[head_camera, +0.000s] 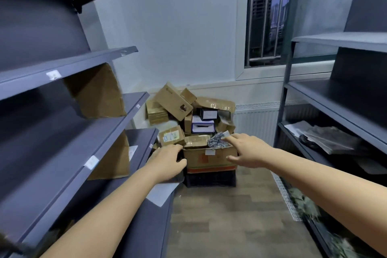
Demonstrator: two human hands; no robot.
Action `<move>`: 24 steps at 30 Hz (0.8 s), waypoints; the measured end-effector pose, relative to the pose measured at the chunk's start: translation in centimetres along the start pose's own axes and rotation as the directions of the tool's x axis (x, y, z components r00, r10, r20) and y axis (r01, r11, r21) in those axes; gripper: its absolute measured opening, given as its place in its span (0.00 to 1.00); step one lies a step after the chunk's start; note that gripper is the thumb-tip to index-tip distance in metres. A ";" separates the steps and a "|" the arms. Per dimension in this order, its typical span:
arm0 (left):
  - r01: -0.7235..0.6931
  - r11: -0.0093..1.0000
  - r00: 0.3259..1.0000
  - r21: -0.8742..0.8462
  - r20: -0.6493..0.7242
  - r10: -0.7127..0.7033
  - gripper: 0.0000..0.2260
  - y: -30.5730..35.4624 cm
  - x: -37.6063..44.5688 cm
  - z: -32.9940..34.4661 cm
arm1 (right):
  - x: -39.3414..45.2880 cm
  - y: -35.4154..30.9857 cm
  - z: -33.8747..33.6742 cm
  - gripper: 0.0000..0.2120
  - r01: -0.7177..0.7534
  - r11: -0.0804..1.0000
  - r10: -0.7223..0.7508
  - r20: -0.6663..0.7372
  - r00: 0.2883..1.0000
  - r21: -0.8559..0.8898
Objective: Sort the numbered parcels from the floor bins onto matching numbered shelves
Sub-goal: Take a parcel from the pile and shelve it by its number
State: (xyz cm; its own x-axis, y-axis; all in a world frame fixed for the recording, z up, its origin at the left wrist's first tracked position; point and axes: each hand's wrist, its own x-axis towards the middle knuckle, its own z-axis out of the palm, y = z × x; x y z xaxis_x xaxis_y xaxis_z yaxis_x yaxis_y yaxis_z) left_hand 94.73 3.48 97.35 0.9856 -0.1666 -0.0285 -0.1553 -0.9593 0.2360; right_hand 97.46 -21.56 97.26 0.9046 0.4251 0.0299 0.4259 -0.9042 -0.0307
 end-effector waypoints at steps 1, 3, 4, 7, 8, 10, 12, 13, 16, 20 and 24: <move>-0.008 1.000 1.000 0.011 -0.018 0.008 0.23 0.0 2.6 -0.2 | 2.2 1.2 0.2 0.29 0.015 1.000 -0.015 -0.009 1.000 -0.018; -0.014 1.000 0.999 0.008 -0.039 0.014 0.23 0.3 7.6 -0.9 | 6.6 3.7 0.0 0.29 0.037 0.998 -0.038 -0.018 0.999 -0.047; -0.017 1.000 0.999 0.007 -0.043 0.017 0.24 0.5 10.0 -1.4 | 8.7 4.9 -0.2 0.29 0.047 0.997 -0.048 -0.016 0.999 -0.056; -0.021 1.000 0.998 0.018 -0.067 0.022 0.25 0.5 16.8 -2.3 | 15.0 8.4 -0.9 0.30 0.072 0.994 -0.074 -0.020 0.997 -0.086; -0.023 0.999 0.997 0.024 -0.070 0.025 0.25 0.4 18.9 -2.4 | 17.0 9.4 -0.9 0.30 0.081 0.992 -0.084 -0.026 0.996 -0.098; -0.039 0.997 0.998 0.069 -0.055 0.043 0.25 0.2 22.5 -2.4 | 20.5 11.0 -0.7 0.30 0.104 0.986 -0.107 -0.019 0.994 -0.129; -0.055 0.993 0.998 0.102 -0.025 0.058 0.25 0.1 25.9 -2.3 | 23.5 12.4 -0.3 0.30 0.123 0.980 -0.124 0.006 0.992 -0.155; -0.063 0.992 0.998 0.110 -0.015 0.065 0.25 0.0 27.7 -2.3 | 24.9 13.1 0.0 0.30 0.125 0.979 -0.124 0.016 0.992 -0.163; -0.084 0.990 0.996 0.116 0.000 0.084 0.24 -0.5 33.5 -1.8 | 29.2 15.4 0.9 0.30 0.115 0.982 -0.112 0.031 0.993 -0.147; -0.121 0.986 0.993 0.114 0.022 0.120 0.25 -2.4 41.5 -0.4 | 35.7 18.5 2.6 0.30 0.082 0.988 -0.078 0.038 0.996 -0.130; -0.152 0.981 0.988 0.125 0.047 0.147 0.26 -5.6 49.9 0.0 | 43.1 21.7 4.0 0.31 0.003 0.992 0.003 0.052 0.999 -0.125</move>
State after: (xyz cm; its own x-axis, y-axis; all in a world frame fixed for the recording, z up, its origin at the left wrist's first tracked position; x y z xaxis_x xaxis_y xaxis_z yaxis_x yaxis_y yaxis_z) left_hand 144.79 0.50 94.64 0.9478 -0.3164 -0.0393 -0.3103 -0.9437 0.1147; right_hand 145.77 -22.64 93.89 0.9055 0.4237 -0.0223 0.4238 -0.9008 0.0945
